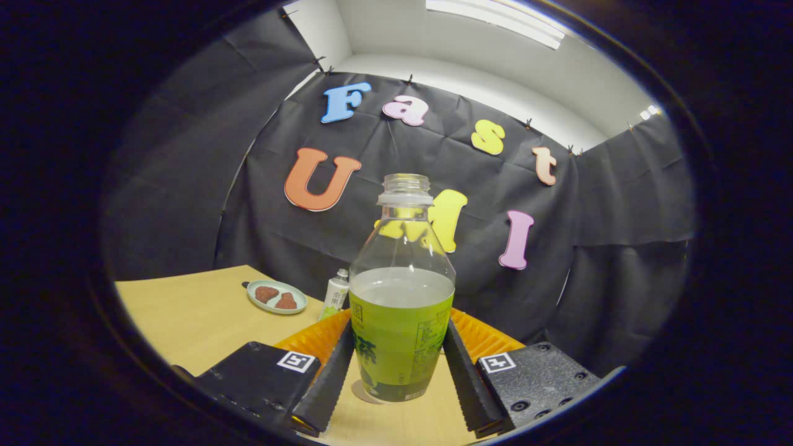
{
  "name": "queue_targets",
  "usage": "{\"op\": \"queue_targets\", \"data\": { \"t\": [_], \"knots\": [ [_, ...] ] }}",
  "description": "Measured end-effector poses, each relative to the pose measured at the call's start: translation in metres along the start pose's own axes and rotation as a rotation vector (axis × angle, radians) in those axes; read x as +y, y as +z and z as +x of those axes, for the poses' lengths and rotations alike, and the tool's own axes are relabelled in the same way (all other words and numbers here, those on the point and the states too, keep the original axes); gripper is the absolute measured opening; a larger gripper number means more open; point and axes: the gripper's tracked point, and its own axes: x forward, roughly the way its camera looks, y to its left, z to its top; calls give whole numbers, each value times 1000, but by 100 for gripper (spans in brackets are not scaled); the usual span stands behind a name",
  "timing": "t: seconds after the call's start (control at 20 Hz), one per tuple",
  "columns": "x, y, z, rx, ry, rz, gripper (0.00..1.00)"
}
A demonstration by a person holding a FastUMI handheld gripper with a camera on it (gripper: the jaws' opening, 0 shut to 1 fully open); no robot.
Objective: Take the bottle from table, then pour the juice into the cup, finally place the bottle on the coaster
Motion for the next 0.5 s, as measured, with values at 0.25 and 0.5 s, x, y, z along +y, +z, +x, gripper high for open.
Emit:
{"op": "queue_targets", "data": {
  "t": [0.25, 0.5],
  "knots": [
    [-15, -2, 43, 43, -12, 134, 82],
    [-31, -47, 93, 146, 0, 256, 82]
  ]
}}
